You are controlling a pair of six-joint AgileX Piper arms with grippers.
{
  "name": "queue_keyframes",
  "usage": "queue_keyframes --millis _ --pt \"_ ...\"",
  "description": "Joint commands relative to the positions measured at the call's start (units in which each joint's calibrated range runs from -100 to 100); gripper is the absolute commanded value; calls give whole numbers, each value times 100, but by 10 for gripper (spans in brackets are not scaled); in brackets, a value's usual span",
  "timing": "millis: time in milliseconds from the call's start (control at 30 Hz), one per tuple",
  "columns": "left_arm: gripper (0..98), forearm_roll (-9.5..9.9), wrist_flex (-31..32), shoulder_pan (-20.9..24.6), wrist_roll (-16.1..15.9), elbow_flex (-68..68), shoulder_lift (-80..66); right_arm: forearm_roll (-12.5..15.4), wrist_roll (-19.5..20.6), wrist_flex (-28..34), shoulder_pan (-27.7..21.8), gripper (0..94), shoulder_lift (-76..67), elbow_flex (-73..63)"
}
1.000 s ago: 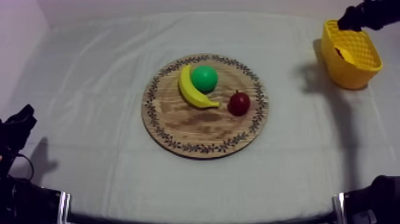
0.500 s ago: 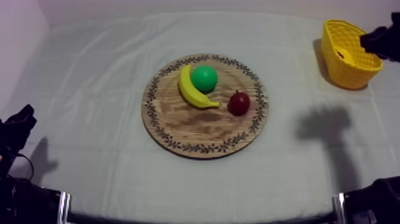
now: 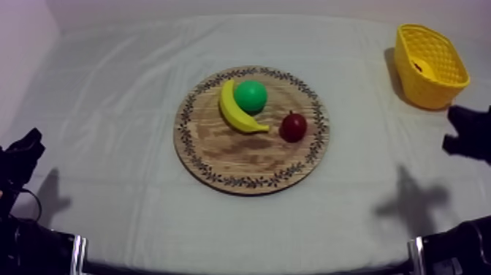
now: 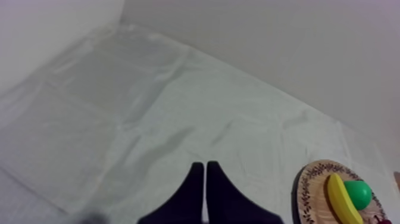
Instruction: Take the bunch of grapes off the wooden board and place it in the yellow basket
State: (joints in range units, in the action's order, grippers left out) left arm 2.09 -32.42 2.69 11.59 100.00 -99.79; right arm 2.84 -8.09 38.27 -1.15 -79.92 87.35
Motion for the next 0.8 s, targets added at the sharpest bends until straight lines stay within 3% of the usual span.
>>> queue_keyframes --millis 0,367,767 --pt "1 -1 1 3 1 0 5 -53 -2 -74 9 4 -565 670" --pt "1 -1 1 3 1 0 5 -195 414 18 -39 3 -1430 1225" --pt "1 -1 1 3 0 0 5 -199 -419 -28 -35 3 -1573 1242"
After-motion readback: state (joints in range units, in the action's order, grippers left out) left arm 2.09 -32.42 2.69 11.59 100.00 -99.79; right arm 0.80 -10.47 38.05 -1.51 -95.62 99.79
